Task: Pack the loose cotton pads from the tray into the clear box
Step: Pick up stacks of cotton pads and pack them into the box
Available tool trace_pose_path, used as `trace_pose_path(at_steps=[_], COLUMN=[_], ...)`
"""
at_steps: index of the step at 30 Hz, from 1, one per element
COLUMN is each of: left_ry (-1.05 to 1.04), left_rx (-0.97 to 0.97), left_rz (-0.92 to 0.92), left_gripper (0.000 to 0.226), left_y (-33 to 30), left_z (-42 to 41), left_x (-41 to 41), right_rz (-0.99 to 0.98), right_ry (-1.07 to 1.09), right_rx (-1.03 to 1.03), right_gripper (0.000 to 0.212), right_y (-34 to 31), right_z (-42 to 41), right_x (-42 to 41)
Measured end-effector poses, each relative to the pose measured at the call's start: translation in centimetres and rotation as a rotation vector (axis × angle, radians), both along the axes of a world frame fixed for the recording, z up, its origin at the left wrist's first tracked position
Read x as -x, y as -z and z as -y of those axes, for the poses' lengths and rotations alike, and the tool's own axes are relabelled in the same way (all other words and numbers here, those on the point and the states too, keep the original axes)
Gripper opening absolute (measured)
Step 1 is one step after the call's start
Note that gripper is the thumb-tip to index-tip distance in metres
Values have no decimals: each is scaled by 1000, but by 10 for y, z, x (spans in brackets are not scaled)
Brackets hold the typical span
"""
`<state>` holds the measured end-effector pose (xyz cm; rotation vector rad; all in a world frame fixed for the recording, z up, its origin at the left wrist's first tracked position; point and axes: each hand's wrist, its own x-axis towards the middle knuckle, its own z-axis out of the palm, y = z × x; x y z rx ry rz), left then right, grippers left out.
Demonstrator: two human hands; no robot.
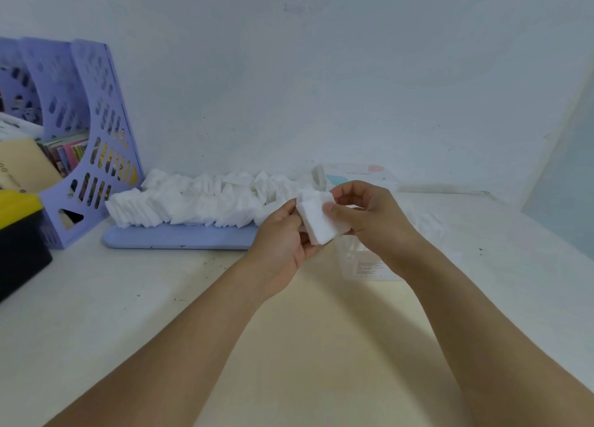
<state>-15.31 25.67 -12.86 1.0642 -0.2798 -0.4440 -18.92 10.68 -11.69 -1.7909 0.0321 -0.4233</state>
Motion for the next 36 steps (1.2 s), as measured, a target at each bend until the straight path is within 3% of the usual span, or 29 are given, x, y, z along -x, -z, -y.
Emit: trace_pose_path(at_steps=[6,10,13,22,26,31,36], left_ry=[-31,-52,-55,-37,4,16,0], left_rx=[37,9,-35,-29,-21,-84,-144], left_rz=[-8,-2,12,-1,0,87,117], left_gripper=[35,37,34,33,31,29,27], left_y=[3,7,8,5,5,5,4], left_z=[5,5,3,5,5,2,3], left_x=[3,2,1,-3,-2,-1,2], right_rz=[68,192,186,110,-13,-88,-58], right_ry=[71,-8,-123,-102,-161,-256,-173], right_rx=[226,619,769,547,334,39,109], right_gripper=[31,52,50,32,20,24,19], right_y=[4,7,6,-2,-5,-12,-11], right_z=[-5,-7,-2,9,14,17,18], right_x=[-1,0,3,3,5,11,10])
